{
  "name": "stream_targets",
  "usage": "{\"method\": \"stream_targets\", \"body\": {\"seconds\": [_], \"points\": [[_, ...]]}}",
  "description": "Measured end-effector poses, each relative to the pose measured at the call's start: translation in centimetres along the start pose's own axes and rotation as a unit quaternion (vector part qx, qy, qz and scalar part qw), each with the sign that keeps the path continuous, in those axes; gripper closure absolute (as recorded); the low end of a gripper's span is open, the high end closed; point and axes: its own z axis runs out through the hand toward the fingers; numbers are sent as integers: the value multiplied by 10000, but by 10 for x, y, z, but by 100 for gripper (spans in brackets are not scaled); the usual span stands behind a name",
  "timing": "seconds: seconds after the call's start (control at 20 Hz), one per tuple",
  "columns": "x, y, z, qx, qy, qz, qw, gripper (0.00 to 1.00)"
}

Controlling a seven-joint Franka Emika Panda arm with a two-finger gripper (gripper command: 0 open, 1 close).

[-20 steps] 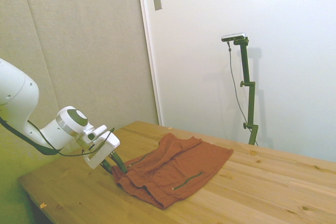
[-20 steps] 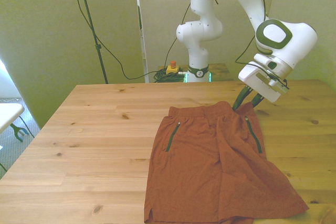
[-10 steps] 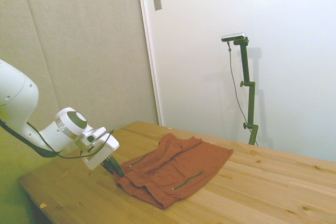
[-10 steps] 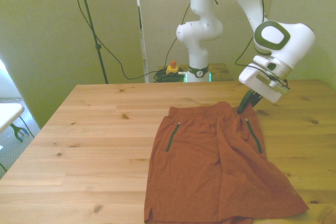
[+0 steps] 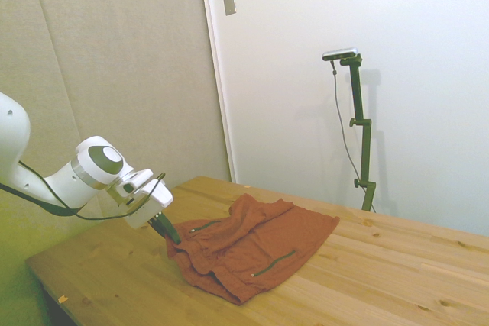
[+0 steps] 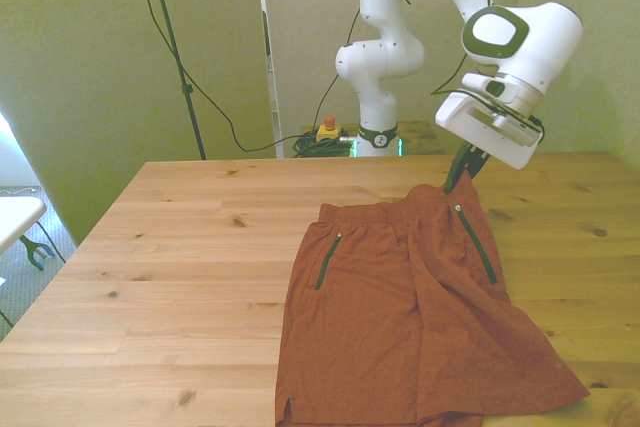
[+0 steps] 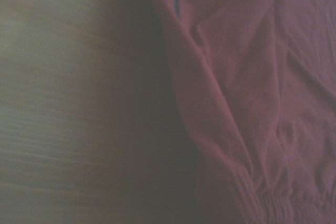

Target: Fold the shorts

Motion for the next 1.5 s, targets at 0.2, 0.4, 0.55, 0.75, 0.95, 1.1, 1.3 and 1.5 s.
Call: {"method": "stream_targets", "body": {"seconds": [0.2,0.4,0.55,0.75,0.95,1.1,1.3,1.5], "points": [[37,22,2,252,-242,319,9989,100],[77,55,-3,520,-484,643,9954,100],[101,84,-4,520,-457,882,9937,100],[113,119,23,311,-562,1210,9906,0],[100,142,69,165,-769,1349,9877,0],[93,150,100,129,-925,1420,9854,0],[89,155,131,66,-1100,1505,9825,0],[96,155,144,38,-1142,1561,9811,0]]}}
